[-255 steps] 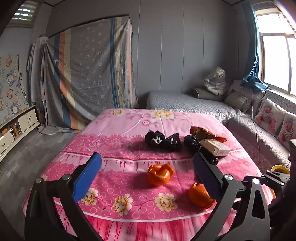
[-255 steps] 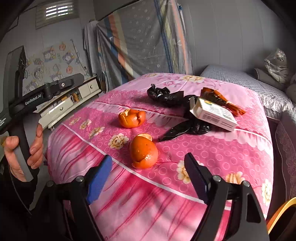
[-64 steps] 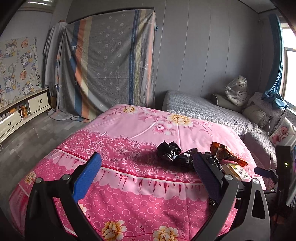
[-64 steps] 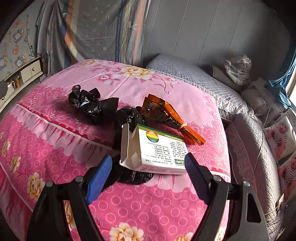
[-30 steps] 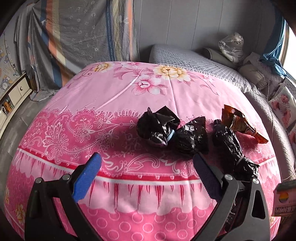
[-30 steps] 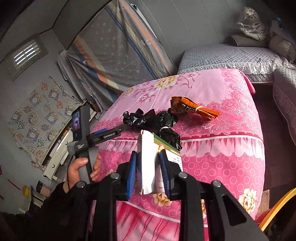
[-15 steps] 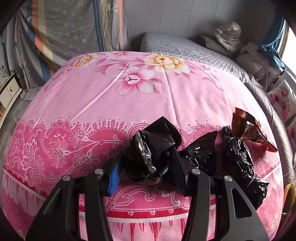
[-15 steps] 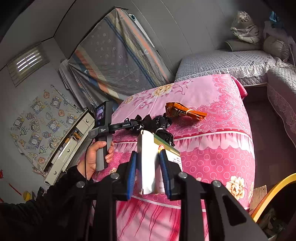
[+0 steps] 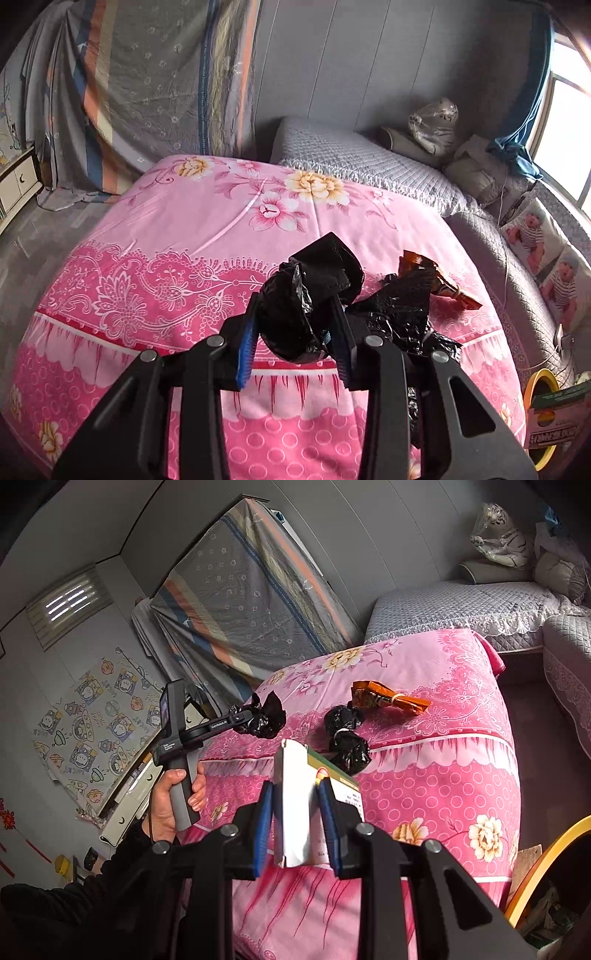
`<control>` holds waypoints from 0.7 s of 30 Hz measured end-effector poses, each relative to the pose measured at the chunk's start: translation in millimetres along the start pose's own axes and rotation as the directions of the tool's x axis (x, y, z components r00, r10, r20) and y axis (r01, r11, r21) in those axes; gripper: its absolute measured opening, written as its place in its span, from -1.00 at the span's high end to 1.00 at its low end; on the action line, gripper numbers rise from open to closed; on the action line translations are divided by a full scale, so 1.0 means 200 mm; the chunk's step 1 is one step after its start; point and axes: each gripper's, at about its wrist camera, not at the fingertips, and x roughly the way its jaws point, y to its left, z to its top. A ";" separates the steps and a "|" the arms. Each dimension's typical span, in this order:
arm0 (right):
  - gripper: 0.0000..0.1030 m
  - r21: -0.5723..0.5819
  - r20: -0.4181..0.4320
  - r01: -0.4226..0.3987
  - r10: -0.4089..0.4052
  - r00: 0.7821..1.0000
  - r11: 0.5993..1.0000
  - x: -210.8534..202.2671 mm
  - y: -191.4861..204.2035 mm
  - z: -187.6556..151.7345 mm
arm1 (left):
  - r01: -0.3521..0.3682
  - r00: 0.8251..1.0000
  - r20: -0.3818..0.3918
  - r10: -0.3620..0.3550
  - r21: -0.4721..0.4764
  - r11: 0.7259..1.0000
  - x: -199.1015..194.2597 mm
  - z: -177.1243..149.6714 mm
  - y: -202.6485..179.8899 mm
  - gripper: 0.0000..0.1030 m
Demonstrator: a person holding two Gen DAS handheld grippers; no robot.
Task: Collect trash
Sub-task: 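Carry the black bag and white box over the yellow bin and open both tools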
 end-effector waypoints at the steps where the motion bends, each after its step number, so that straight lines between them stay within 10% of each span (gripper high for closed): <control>1: 0.54 0.005 -0.005 -0.015 0.015 1.000 1.000 -0.01 0.01 -0.01 | -0.007 1.000 0.019 0.007 0.010 1.000 -0.06 -0.02 -0.01 0.36; 21: 0.54 0.054 0.115 0.018 -0.024 0.993 0.998 -0.39 -0.02 -0.10 | 0.149 0.971 0.154 -0.183 0.208 0.967 -0.73 -0.27 -0.52 0.35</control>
